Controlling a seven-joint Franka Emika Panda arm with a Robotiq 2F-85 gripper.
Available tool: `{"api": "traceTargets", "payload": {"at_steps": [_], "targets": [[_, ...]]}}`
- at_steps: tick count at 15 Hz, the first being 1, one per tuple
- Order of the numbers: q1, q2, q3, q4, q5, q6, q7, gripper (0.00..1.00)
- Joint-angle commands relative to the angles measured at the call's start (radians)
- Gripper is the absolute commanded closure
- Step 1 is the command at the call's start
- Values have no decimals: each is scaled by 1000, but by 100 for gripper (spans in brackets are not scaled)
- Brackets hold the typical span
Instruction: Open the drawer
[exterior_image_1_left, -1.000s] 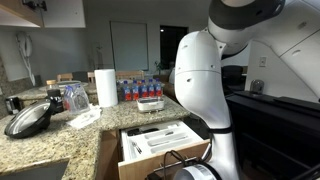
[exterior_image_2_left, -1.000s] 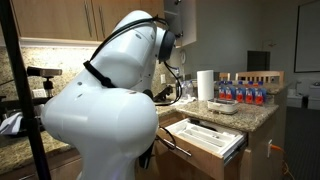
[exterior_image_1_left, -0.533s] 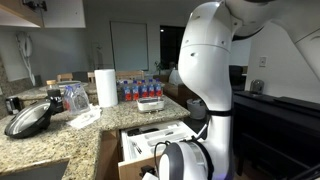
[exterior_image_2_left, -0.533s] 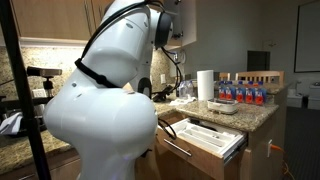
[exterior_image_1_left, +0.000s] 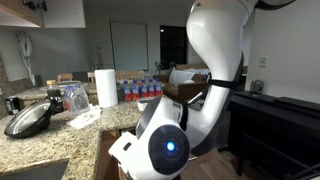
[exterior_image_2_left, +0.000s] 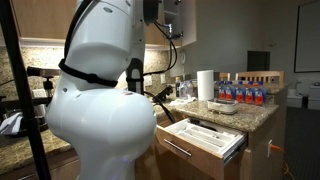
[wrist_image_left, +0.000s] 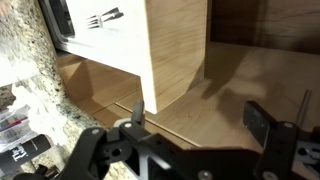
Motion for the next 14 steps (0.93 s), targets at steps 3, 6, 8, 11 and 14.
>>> {"api": "traceTargets", "payload": {"at_steps": [3, 6, 8, 11, 14], "targets": [[8, -156, -78, -10, 251, 156, -177, 0], [10, -190, -160, -20, 415, 242, -361, 0], [13, -180, -207, -29, 587, 259, -509, 0], [-29, -159, -193, -15, 836, 232, -737, 0], [31, -139, -249, 7, 1061, 210, -915, 0]]}}
